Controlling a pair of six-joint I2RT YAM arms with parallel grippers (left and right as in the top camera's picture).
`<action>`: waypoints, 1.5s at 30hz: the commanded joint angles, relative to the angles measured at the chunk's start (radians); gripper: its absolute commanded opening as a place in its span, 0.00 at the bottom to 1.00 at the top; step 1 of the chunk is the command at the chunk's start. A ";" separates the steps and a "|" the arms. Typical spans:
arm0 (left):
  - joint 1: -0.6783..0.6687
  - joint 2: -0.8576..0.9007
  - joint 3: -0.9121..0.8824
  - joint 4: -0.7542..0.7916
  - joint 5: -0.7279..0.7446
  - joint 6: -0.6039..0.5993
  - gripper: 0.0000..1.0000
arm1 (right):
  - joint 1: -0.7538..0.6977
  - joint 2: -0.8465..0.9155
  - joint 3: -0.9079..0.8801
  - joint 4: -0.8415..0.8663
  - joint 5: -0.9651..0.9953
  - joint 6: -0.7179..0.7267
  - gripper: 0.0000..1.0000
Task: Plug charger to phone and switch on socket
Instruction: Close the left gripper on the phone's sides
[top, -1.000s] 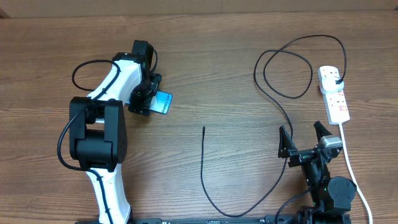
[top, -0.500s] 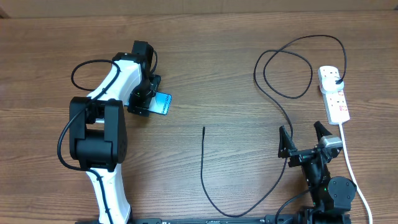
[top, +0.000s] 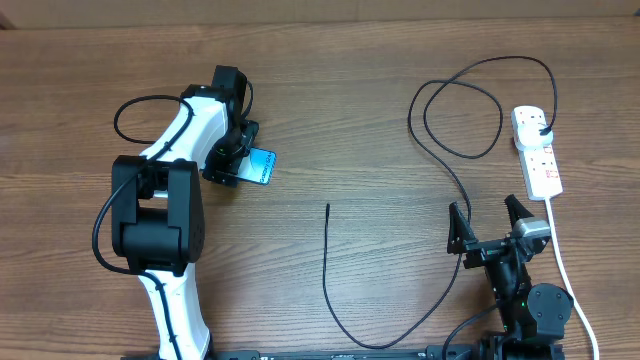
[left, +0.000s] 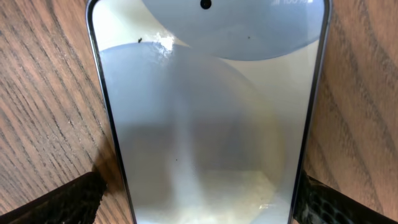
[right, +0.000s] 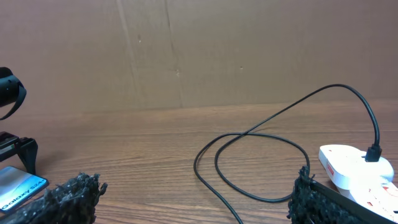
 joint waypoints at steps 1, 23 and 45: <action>-0.004 0.014 -0.009 0.003 -0.012 0.002 1.00 | 0.006 -0.010 -0.011 0.006 0.011 -0.004 1.00; -0.004 0.014 -0.009 0.020 0.017 -0.026 1.00 | 0.006 -0.010 -0.011 0.006 0.011 -0.004 1.00; -0.004 0.015 -0.014 0.021 0.032 -0.026 1.00 | 0.006 -0.010 -0.011 0.006 0.011 -0.004 1.00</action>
